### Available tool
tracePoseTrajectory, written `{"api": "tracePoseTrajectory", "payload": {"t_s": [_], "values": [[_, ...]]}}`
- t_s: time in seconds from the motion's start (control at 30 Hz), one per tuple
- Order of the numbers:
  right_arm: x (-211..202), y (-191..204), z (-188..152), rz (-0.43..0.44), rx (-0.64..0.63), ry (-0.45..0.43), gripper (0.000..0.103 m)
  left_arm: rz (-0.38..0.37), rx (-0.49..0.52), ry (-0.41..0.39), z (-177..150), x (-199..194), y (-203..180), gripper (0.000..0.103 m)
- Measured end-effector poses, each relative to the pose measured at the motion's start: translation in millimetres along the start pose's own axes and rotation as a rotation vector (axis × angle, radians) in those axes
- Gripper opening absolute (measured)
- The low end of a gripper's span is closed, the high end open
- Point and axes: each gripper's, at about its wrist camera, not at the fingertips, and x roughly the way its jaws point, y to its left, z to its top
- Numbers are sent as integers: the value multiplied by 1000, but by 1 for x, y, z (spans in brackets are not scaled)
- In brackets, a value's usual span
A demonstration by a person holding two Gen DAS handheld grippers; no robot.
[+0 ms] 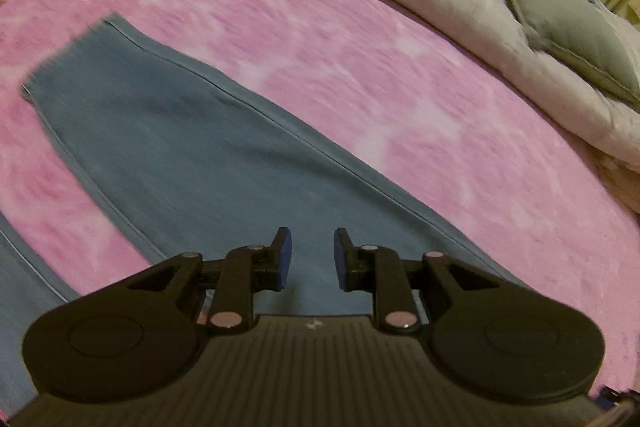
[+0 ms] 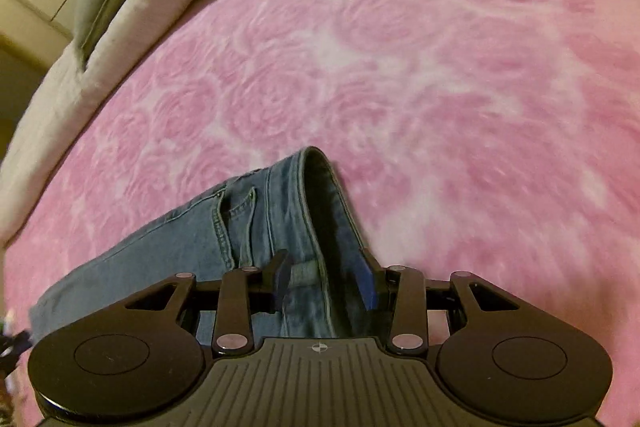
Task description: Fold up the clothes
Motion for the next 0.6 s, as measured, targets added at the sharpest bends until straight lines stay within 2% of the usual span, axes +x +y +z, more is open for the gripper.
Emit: {"api": "tracePoseTrajectory", "payload": {"t_s": [0.1,0.3,0.33,0.37,0.43,0.5,0.57,0.6], "values": [[21,-11,24,57,-55,16,64,5,-20,16,-11,2,-13,18],[65,-30,54,160,-4,71,65,37,-62,41,-25,3,-26,18],[68,-27,55,165,-29,58,59,42,-69,45,-27,3,-28,18],[70,-23,56,171,-55,45,18,47,-76,48,-29,3,-30,18],[68,-10,54,140,-119,34,15,60,-83,44,-29,1,-31,18],[55,-5,52,144,-153,-29,14,70,-79,40,-28,-1,-34,18],[38,-12,54,150,-114,-108,13,73,-72,30,-26,-4,-36,18],[36,-19,56,86,-80,-146,11,73,-69,26,-25,-5,-36,18]]}}
